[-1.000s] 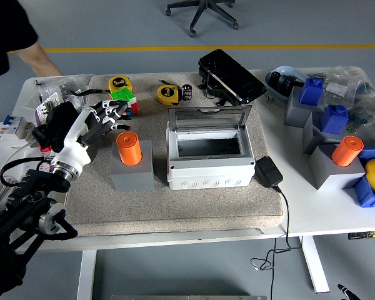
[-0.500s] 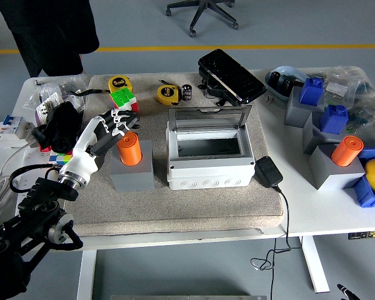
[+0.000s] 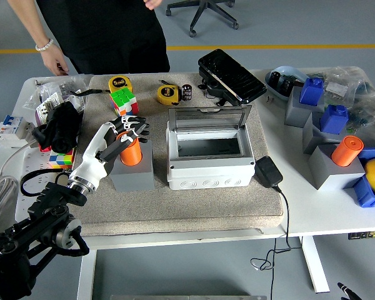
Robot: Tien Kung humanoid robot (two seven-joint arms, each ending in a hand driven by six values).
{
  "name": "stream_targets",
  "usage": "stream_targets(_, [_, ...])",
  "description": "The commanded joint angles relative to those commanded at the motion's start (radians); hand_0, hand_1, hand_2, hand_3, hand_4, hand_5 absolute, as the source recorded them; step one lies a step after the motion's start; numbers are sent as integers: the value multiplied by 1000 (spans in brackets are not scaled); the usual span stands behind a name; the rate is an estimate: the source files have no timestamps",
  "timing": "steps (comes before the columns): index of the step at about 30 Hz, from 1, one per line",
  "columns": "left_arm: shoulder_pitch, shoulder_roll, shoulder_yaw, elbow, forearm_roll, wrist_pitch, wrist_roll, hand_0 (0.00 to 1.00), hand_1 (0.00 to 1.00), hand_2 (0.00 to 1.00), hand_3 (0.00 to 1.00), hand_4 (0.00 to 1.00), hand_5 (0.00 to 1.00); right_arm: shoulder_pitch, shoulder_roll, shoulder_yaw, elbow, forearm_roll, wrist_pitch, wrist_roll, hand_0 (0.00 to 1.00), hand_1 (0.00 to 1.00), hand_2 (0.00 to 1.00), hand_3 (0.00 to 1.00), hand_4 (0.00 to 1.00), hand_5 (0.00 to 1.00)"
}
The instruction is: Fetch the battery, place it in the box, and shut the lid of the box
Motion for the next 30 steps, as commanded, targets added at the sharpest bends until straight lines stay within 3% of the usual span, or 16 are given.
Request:
stream_targets(8, [-13, -4, 16, 21, -39, -2, -17, 431, 561, 561, 533, 998, 532, -1, -1, 1, 0, -1, -1, 1, 583, 639, 654, 577, 939, 498])
stream_targets(9, [-13, -4, 17, 22, -44, -2, -19, 355, 499, 493, 486, 998, 531, -1, -1, -1, 0, -1, -1, 1, 582, 639, 652, 577, 939, 497])
stream_targets(13, [-17, -5, 24, 31, -58, 1, -27, 355, 499, 493, 486, 998, 531, 1, -1, -2, 0, 0, -1, 2, 582, 639, 652, 577, 939, 497])
stream_targets(14, [-18, -4, 27, 33, -61, 2, -30, 309, 431, 384, 452, 998, 533, 1, -1, -3, 0, 1, -1, 2, 583, 639, 652, 577, 940, 498])
stream_targets(20, [-24, -4, 36, 42, -77, 10, -48, 309, 431, 384, 452, 998, 533, 3, -2, -7, 0, 1, 0, 1, 583, 639, 652, 577, 940, 498])
stream_targets(21, [-25, -5, 38, 43, -78, 11, -50, 242, 279, 281, 366, 998, 531, 3, -2, -8, 0, 2, 0, 1, 583, 639, 652, 577, 939, 498])
stream_targets(26, [-27, -6, 45, 46, -77, 13, -53, 242, 279, 281, 366, 998, 531, 2, -2, -12, -1, 0, 0, 0, 583, 639, 652, 577, 939, 498])
stream_targets(27, [-27, -6, 46, 46, -76, 13, -53, 216, 225, 273, 300, 998, 528, 2, -2, -12, -1, 0, 0, 0, 583, 639, 653, 578, 940, 498])
stream_targets(30, [-28, -7, 50, 48, -77, 13, -55, 216, 225, 273, 300, 998, 528, 1, -2, -14, -1, 1, 1, 0, 583, 639, 653, 578, 940, 498])
